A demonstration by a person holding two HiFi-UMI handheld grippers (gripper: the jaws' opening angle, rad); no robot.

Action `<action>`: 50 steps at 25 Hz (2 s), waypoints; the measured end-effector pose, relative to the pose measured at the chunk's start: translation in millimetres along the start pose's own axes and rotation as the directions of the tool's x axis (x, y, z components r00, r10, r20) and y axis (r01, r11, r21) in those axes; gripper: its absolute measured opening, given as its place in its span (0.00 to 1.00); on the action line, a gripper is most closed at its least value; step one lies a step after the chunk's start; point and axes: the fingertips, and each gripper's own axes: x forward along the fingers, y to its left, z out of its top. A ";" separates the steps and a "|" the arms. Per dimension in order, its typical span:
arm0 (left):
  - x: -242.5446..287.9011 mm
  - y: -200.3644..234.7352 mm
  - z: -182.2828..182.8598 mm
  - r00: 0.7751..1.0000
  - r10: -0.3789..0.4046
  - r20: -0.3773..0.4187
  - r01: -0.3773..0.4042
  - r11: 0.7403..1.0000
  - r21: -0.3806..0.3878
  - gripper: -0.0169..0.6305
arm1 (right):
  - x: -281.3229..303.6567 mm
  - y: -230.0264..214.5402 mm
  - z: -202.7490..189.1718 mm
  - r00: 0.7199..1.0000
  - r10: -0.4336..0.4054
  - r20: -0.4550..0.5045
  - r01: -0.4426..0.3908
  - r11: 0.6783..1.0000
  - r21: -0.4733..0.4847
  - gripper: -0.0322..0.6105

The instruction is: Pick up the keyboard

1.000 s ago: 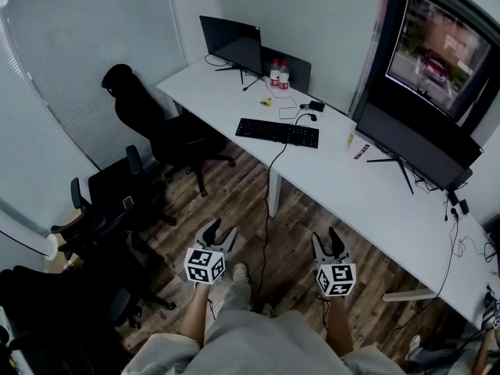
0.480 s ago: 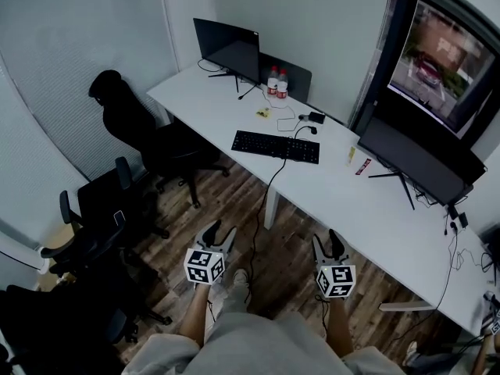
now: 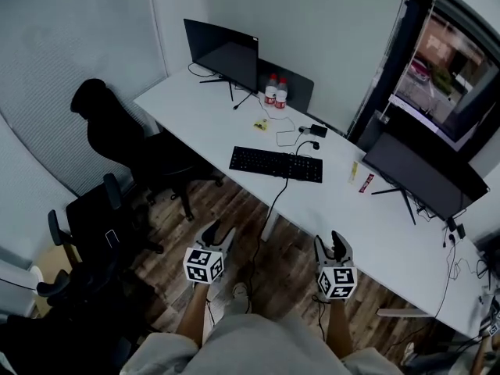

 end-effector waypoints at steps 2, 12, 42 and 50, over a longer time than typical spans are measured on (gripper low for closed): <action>11.9 13.0 5.0 1.000 -0.010 -0.002 0.010 1.000 -0.002 0.35 | 15.1 1.2 5.3 1.000 -0.010 -0.003 0.010 1.000 -0.002 0.36; 62.5 64.3 21.2 0.998 -0.058 -0.016 0.058 0.998 -0.003 0.34 | 74.3 8.5 19.6 0.998 -0.062 -0.010 0.061 0.998 -0.008 0.36; 156.9 91.0 30.5 0.995 -0.072 -0.074 0.073 0.997 0.012 0.34 | 158.6 -33.3 11.9 0.997 -0.061 -0.044 0.062 0.998 0.028 0.35; 209.5 108.2 44.7 0.996 -0.024 -0.086 0.025 1.000 0.011 0.34 | 216.8 -70.4 26.5 0.998 -0.025 -0.050 0.026 1.000 0.007 0.35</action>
